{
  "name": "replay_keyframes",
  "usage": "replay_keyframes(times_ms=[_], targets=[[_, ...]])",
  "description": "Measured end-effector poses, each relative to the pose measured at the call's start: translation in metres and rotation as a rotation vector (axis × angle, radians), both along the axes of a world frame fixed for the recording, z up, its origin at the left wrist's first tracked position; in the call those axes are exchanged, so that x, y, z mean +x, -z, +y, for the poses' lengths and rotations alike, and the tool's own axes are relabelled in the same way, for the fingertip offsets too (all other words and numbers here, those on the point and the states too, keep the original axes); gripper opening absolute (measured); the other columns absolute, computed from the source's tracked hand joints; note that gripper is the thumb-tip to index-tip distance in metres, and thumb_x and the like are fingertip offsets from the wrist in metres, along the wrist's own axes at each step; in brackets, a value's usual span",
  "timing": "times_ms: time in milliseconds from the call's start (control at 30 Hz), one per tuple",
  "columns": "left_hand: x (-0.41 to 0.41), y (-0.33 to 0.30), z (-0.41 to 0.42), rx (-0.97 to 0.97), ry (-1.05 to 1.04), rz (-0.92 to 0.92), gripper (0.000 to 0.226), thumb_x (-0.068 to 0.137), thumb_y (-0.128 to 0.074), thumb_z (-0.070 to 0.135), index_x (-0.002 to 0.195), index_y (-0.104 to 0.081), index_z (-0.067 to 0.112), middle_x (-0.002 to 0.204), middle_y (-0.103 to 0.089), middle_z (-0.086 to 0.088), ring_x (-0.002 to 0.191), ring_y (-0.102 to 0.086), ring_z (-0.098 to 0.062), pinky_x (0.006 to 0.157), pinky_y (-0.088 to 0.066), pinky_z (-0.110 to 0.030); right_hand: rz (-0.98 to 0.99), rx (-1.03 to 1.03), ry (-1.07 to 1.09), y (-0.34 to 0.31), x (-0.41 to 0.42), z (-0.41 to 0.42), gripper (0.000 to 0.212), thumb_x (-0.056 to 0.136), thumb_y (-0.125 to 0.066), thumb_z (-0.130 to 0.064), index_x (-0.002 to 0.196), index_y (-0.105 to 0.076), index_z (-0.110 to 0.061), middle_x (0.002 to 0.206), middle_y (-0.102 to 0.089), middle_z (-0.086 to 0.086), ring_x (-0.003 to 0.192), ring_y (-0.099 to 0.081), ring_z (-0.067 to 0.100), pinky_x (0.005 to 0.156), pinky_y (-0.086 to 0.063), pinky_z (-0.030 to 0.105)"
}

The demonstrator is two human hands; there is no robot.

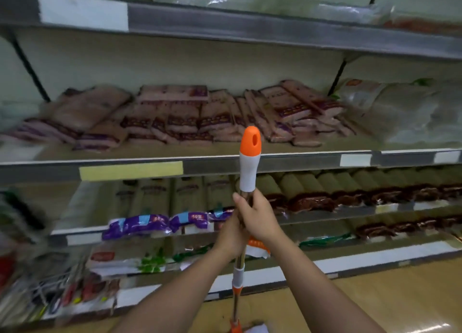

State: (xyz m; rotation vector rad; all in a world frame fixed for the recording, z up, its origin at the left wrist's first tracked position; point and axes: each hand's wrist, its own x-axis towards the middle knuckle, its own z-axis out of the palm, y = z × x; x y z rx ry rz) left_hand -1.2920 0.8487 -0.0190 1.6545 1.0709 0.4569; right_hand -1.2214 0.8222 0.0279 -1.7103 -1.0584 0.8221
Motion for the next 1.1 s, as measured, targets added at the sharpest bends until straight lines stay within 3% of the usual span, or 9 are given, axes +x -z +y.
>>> replay_keyframes(times_ms=[67, 200, 300, 433, 567, 667, 833, 933, 1100], targets=[[-0.014, 0.002, -0.011, 0.049, -0.060, 0.017, 0.038, 0.091, -0.049, 0.007, 0.130, -0.049, 0.007, 0.126, -0.058, -0.012, 0.115, -0.058, -0.025, 0.082, -0.047, -0.017, -0.031, 0.012, -0.098, -0.002, -0.010, -0.006, 0.011, 0.092, -0.052, -0.031, 0.096, -0.049, -0.021, 0.078, -0.054, -0.008, 0.074, -0.054, 0.003, 0.061, -0.040, 0.015], [-0.050, -0.003, -0.022, 0.124, -0.176, 0.015, 0.031, 0.087, -0.051, 0.025, 0.117, -0.050, 0.033, 0.104, -0.065, 0.004, 0.101, -0.063, -0.020, 0.087, -0.054, -0.039, -0.097, 0.136, -0.259, -0.016, -0.045, -0.007, 0.019, 0.091, -0.054, -0.027, 0.076, -0.043, -0.031, 0.067, -0.048, -0.010, 0.062, -0.048, 0.001, 0.058, -0.037, 0.016], [-0.089, -0.025, -0.021, 0.156, -0.308, -0.035, 0.031, 0.083, -0.052, 0.023, 0.113, -0.057, 0.023, 0.100, -0.064, 0.001, 0.100, -0.062, -0.024, 0.088, -0.053, -0.041, -0.082, 0.255, -0.318, -0.041, -0.085, 0.002, 0.030, 0.089, -0.057, -0.020, 0.065, -0.039, -0.026, 0.058, -0.041, -0.007, 0.051, -0.038, 0.003, 0.054, -0.032, 0.021], [-0.161, -0.061, -0.021, 0.309, -0.453, -0.153, 0.036, 0.068, -0.051, 0.031, 0.100, -0.059, 0.018, 0.078, -0.065, 0.010, 0.083, -0.066, -0.013, 0.069, -0.058, -0.041, -0.012, 0.408, -0.429, -0.082, -0.157, 0.014, 0.033, 0.082, -0.059, -0.025, 0.061, -0.034, -0.022, 0.057, -0.036, -0.001, 0.054, -0.033, 0.010, 0.054, -0.028, 0.029], [-0.240, -0.086, -0.029, 0.400, -0.637, -0.230, 0.024, 0.063, -0.054, 0.027, 0.080, -0.063, 0.013, 0.071, -0.067, -0.011, 0.073, -0.067, -0.018, 0.059, -0.054, -0.042, 0.103, 0.488, -0.561, -0.106, -0.241, 0.015, 0.030, 0.077, -0.058, -0.034, 0.059, -0.036, -0.024, 0.055, -0.041, 0.003, 0.054, -0.039, 0.018, 0.054, -0.033, 0.033], [-0.298, -0.102, -0.042, 0.405, -0.733, -0.311, 0.007, 0.063, -0.053, 0.009, 0.063, -0.058, 0.015, 0.056, -0.058, 0.000, 0.054, -0.056, -0.001, 0.050, -0.042, -0.028, 0.133, 0.533, -0.671, -0.117, -0.304, 0.014, 0.026, 0.080, -0.056, -0.028, 0.062, -0.039, -0.022, 0.058, -0.046, 0.010, 0.055, -0.044, 0.020, 0.056, -0.036, 0.034], [-0.399, -0.127, -0.058, 0.392, -0.891, -0.407, 0.035, 0.083, -0.045, -0.016, 0.063, -0.054, 0.011, 0.051, -0.053, 0.006, 0.043, -0.051, 0.002, 0.046, -0.037, -0.014, 0.184, 0.596, -0.820, -0.130, -0.417, 0.011, 0.029, 0.078, -0.055, -0.038, 0.064, -0.042, -0.016, 0.061, -0.047, 0.013, 0.055, -0.046, 0.022, 0.056, -0.039, 0.034], [-0.464, -0.138, -0.065, 0.410, -1.033, -0.508, 0.035, 0.086, -0.043, -0.016, 0.066, -0.056, 0.009, 0.054, -0.055, 0.003, 0.044, -0.053, 0.003, 0.047, -0.040, -0.014, 0.217, 0.638, -0.941, -0.138, -0.486, 0.008, 0.030, 0.078, -0.057, -0.038, 0.063, -0.044, -0.016, 0.060, -0.049, 0.010, 0.054, -0.047, 0.016, 0.054, -0.039, 0.029], [-0.568, -0.157, -0.077, 0.468, -1.095, -0.466, 0.039, 0.088, -0.041, -0.012, 0.058, -0.053, 0.010, 0.033, -0.052, 0.005, 0.031, -0.048, 0.000, 0.036, -0.035, -0.011, 0.365, 0.667, -1.189, -0.146, -0.588, 0.002, 0.022, 0.081, -0.055, -0.044, 0.073, -0.049, -0.024, 0.060, -0.053, -0.013, 0.056, -0.049, 0.001, 0.056, -0.041, 0.017]])
